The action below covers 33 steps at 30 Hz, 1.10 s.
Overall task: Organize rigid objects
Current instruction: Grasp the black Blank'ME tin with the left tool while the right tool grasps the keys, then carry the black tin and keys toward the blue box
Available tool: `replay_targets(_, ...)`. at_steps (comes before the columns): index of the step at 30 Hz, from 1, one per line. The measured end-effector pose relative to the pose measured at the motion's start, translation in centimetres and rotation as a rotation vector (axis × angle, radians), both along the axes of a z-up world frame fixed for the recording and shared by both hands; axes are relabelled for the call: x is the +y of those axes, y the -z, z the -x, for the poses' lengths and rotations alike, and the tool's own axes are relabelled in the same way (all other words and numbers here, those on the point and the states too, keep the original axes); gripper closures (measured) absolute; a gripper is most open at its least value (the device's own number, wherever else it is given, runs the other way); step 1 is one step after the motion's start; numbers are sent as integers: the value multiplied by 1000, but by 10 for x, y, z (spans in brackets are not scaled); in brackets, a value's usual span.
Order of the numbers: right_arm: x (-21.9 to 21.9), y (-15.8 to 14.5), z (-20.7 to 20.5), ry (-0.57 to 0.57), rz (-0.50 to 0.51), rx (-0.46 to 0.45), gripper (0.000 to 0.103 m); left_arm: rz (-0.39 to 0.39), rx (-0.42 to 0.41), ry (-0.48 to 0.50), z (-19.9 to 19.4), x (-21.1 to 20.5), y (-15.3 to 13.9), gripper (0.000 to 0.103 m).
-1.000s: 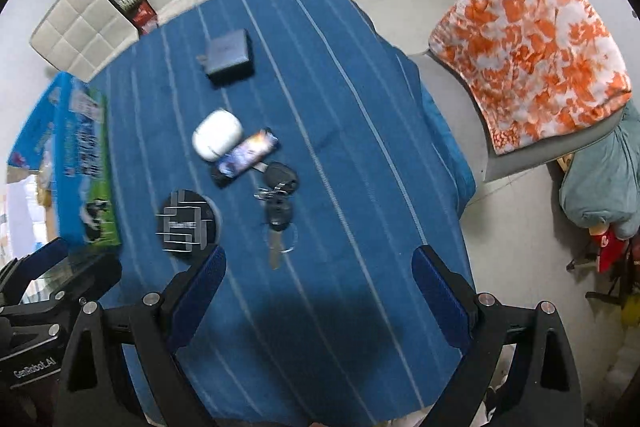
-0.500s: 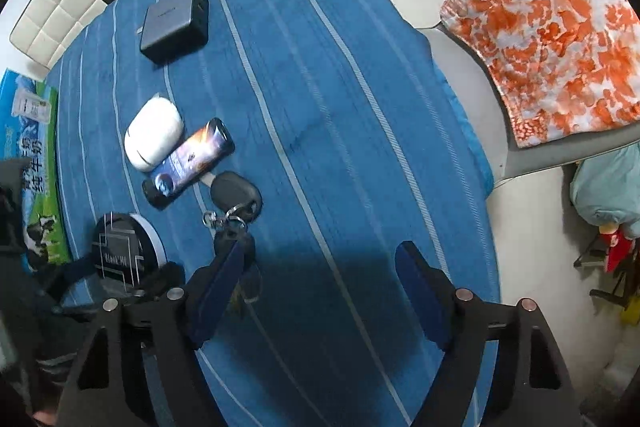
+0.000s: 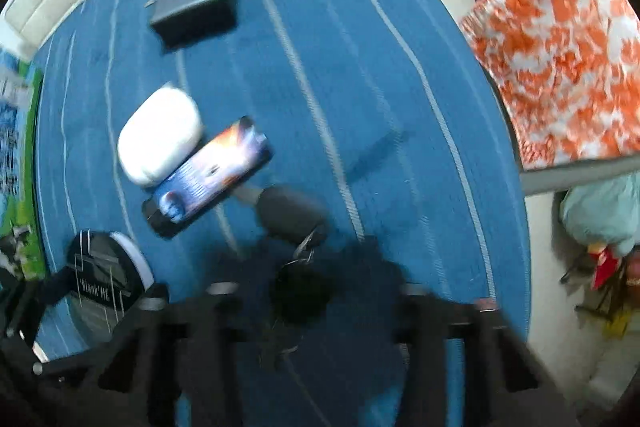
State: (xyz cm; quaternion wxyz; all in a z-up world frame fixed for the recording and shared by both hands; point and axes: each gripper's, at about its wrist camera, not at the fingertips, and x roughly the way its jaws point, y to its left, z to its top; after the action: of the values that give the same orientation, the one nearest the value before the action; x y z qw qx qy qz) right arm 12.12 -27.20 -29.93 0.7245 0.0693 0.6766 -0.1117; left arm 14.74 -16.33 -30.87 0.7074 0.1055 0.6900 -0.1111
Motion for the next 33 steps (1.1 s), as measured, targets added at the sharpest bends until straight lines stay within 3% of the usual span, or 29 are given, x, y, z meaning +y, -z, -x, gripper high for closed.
replay_targets(6,3,-8,5,4,3,7,95,6,5,-6,-2,-4,-1,30)
replay_targets(12,-12,-29,21,11,1,-15,96,26,-4,-10,-2,4,-17,30)
replay_targets(17,-21,-51,31,35,-21,-53,97,72,-54,-4,5,7,-48,30)
replay_targets(24,-15,-104,34,6,-51,-147,98,134,-130,5,23,25,-96,30)
replay_targets(33,28,-187,35,-71,-80,-284,98,204,-223,-36,21,58,-158,30)
